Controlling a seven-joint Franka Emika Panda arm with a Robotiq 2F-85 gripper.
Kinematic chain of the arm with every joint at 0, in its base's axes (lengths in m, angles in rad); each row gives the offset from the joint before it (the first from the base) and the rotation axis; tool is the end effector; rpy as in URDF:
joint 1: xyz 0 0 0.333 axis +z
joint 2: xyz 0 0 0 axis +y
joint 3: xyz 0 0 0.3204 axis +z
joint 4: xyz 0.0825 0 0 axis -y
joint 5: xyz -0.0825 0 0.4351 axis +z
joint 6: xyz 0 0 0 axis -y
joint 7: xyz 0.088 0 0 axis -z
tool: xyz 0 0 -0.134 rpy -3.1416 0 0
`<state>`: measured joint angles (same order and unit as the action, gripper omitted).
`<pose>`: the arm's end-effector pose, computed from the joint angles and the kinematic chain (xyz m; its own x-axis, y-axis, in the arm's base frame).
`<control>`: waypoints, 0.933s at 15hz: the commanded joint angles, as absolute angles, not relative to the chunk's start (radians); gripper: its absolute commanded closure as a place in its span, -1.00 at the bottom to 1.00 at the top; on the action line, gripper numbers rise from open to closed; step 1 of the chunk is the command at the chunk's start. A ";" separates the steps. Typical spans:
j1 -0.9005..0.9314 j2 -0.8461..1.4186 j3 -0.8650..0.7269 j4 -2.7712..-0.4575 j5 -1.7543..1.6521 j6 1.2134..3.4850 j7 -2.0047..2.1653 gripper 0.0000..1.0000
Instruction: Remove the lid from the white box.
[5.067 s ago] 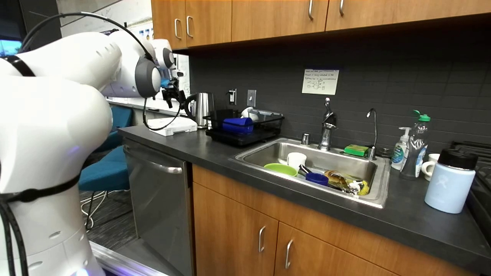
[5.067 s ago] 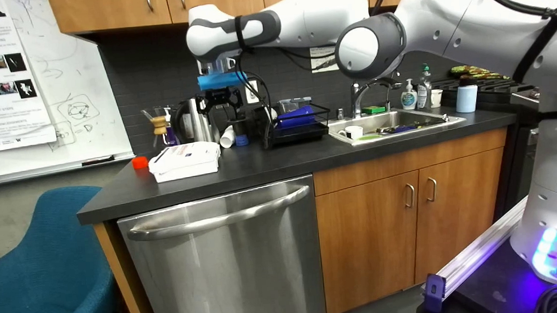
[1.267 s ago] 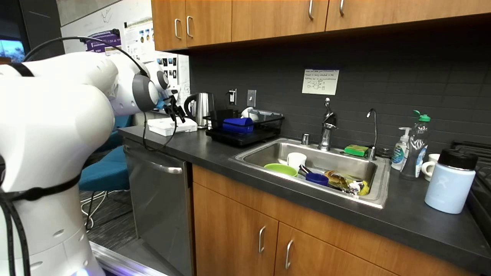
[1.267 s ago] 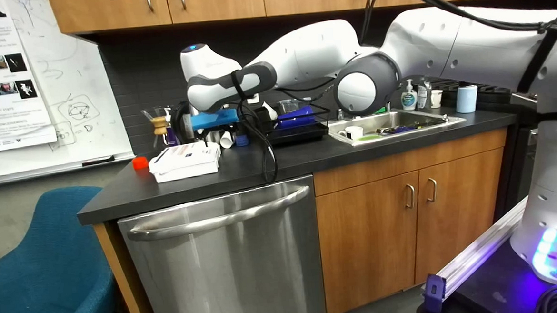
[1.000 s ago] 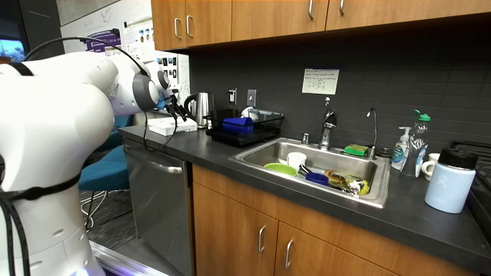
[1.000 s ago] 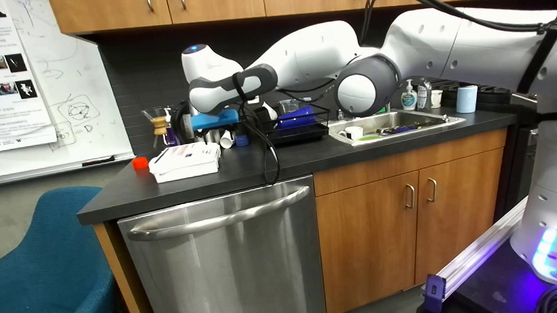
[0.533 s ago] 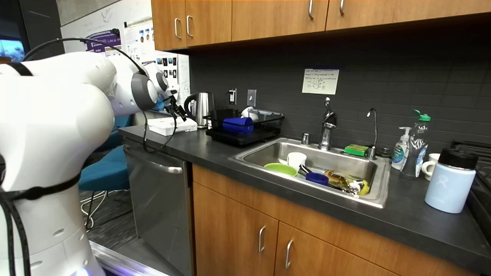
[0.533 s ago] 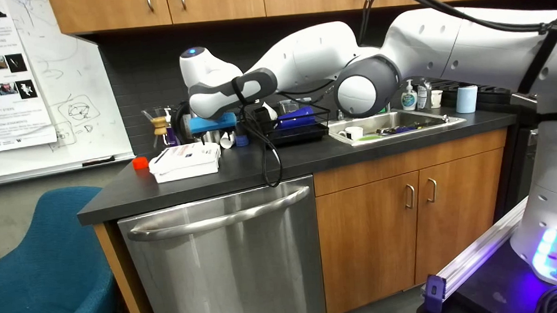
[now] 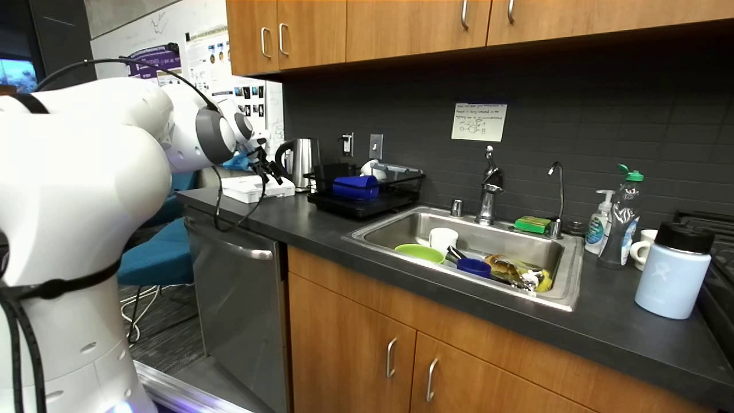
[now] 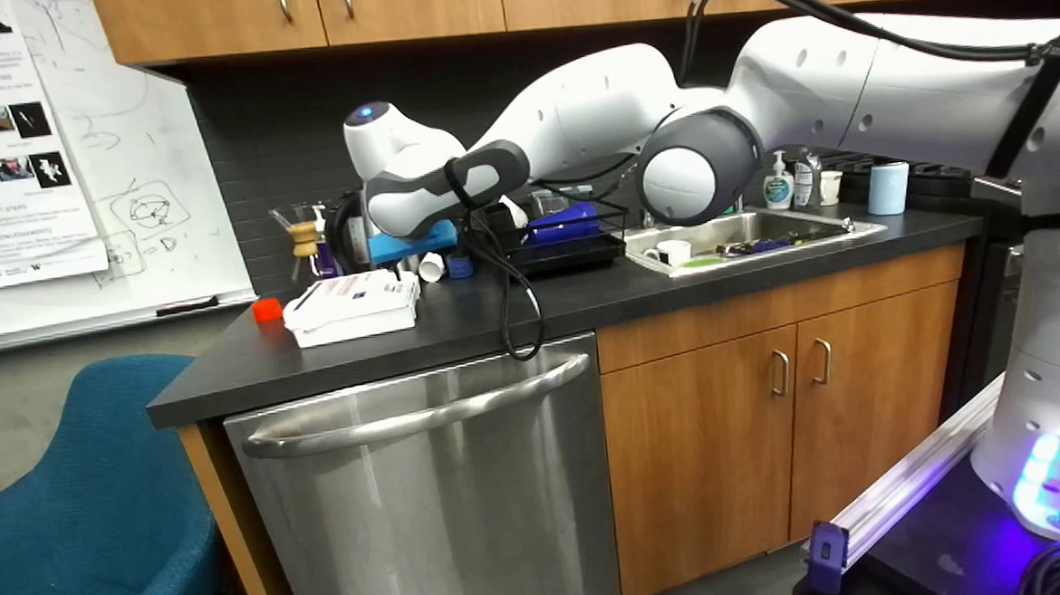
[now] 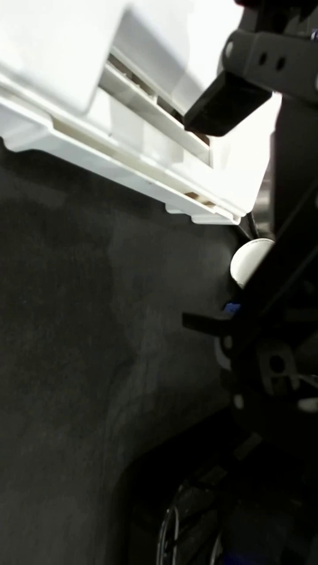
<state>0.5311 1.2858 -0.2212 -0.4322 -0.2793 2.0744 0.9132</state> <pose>0.8207 0.3786 0.2814 0.7953 -0.2428 0.5554 -0.3224 -0.9453 0.0485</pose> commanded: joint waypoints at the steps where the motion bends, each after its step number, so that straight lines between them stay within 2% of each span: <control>1: 0.542 1.273 -0.241 -0.452 -0.291 2.078 0.927 -1.00; 6: 0.539 1.271 -0.220 -0.457 -0.265 2.080 0.918 -1.00; 7: 0.517 1.354 -0.203 -0.304 -0.266 2.013 0.899 -1.00; 8: 0.536 1.274 -0.217 -0.456 -0.264 2.072 0.917 -1.00; 12: 0.522 1.279 -0.202 -0.459 -0.248 2.072 0.913 -1.00; 13: 0.499 1.362 -0.181 -0.306 -0.244 2.008 0.895 -1.00; 14: 0.515 1.280 -0.189 -0.458 -0.237 2.071 0.912 -1.00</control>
<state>0.5257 1.3000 -0.2073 -0.4247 -0.2629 2.0515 0.9128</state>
